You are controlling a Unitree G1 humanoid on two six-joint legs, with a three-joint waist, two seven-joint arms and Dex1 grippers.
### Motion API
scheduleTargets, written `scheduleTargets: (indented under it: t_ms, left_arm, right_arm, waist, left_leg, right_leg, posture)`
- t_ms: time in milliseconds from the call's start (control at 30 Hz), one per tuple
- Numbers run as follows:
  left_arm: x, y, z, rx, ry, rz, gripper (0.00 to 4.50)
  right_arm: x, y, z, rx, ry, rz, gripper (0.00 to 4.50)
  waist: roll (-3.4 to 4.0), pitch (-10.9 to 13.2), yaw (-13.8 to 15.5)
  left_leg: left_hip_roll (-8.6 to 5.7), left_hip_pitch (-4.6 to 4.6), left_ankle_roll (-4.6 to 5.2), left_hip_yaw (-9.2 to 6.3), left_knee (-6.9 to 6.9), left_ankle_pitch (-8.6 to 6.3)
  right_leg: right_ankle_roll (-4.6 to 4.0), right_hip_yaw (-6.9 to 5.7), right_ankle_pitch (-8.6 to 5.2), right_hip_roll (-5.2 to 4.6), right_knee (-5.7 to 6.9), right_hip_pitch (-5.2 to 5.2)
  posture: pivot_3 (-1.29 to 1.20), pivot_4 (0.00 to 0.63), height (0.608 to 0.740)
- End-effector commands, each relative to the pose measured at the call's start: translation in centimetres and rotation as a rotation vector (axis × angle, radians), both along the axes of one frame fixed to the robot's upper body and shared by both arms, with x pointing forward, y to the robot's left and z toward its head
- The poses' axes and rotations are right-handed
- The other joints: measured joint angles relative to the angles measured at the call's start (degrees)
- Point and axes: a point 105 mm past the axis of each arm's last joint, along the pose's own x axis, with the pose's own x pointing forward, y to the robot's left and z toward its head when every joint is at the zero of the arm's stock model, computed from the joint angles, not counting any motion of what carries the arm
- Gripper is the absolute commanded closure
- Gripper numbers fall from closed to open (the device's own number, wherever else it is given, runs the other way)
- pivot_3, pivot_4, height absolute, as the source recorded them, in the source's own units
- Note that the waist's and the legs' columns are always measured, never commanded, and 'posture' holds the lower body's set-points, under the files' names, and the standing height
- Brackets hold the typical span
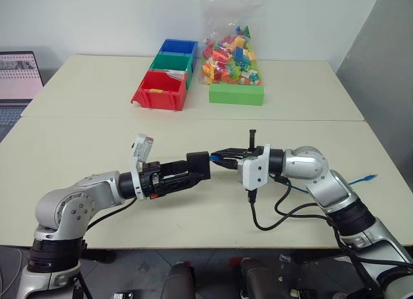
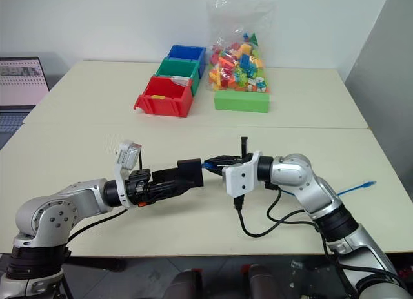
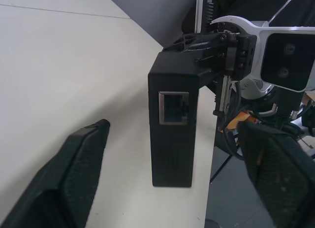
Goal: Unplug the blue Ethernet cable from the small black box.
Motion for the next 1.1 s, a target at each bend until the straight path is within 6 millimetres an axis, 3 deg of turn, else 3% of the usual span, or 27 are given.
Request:
scheduleTargets:
  t_ms: [33, 433, 600, 667, 767, 933, 1100]
  left_arm:
    - [-0.1, -0.2, 1.5, -0.024, -0.051, -0.012, 1.2]
    - [-0.2, -0.5, 1.6, -0.024, -0.041, -0.023, 3.71]
    - [-0.3, -0.6, 1.5, -0.019, -0.031, -0.025, 3.7]
    - [-0.3, -0.6, 1.4, -0.017, -0.029, -0.029, 3.7]
    - [-0.4, -0.7, 1.3, -0.012, -0.03, -0.039, 3.7]
    - [-0.8, -0.8, 0.7, 0.023, -0.05, -0.084, 3.7]
    - [-1.4, -0.9, 0.5, 0.034, -0.109, -0.166, 3.7]
  right_arm:
    - [-0.4, 0.5, 1.4, 0.013, -0.067, 0.03, 4.33]
    - [-0.7, 0.8, 1.4, 0.021, -0.076, 0.042, 4.33]
    - [-0.7, 0.7, 0.8, -0.032, -0.1, 0.049, 4.33]
    - [-0.7, 0.7, 0.7, -0.043, -0.118, 0.05, 3.63]
    - [-0.8, 0.3, 0.8, -0.045, -0.1, 0.045, 2.96]
    - [-2.4, -0.8, 1.1, -0.011, 0.17, 0.044, 1.83]
    - [-3.1, -1.4, 2.8, 0.128, 0.582, 0.02, 1.8]
  waist:
    - [0.0, 0.0, 0.03]
    - [0.0, 0.0, 0.09]
    - [0.0, 0.0, 0.1]
    - [0.0, 0.0, 0.1]
    - [0.0, 0.0, 0.1]
    - [0.0, 0.0, 0.39]
    - [0.01, 0.01, 0.32]
  left_leg:
    - [0.0, 0.0, 0.0, 0.0, 0.0, 0.0]
    - [-0.01, 0.0, -0.01, 0.0, 0.0, 0.0]
    - [-0.01, 0.0, 0.0, 0.0, 0.0, 0.0]
    - [-0.01, 0.0, -0.01, 0.0, 0.0, 0.0]
    - [-0.01, 0.0, -0.01, 0.0, 0.0, 0.0]
    - [-0.02, -0.01, -0.01, 0.0, 0.0, 0.01]
    - [0.0, 0.01, -0.01, -0.02, -0.01, 0.01]
  right_leg:
    - [0.0, 0.0, 0.0, 0.0, 0.0, 0.0]
    - [0.0, 0.0, 0.0, -0.02, 0.0, 0.0]
    - [0.0, 0.01, 0.0, -0.02, 0.0, 0.0]
    - [0.0, 0.0, 0.0, -0.02, 0.0, 0.0]
    - [0.0, 0.01, 0.0, -0.01, 0.0, 0.0]
    - [-0.01, 0.02, 0.0, -0.02, -0.02, 0.01]
    - [-0.01, 0.0, 0.0, -0.02, 0.01, 0.01]
  posture:
    - [0.0, 0.15, 0.74]
    - [0.0, 0.15, 0.74]
    - [0.0, 0.15, 0.74]
    - [0.0, 0.15, 0.74]
    - [0.0, 0.15, 0.74]
    - [0.0, 0.15, 0.74]
    - [0.0, 0.15, 0.74]
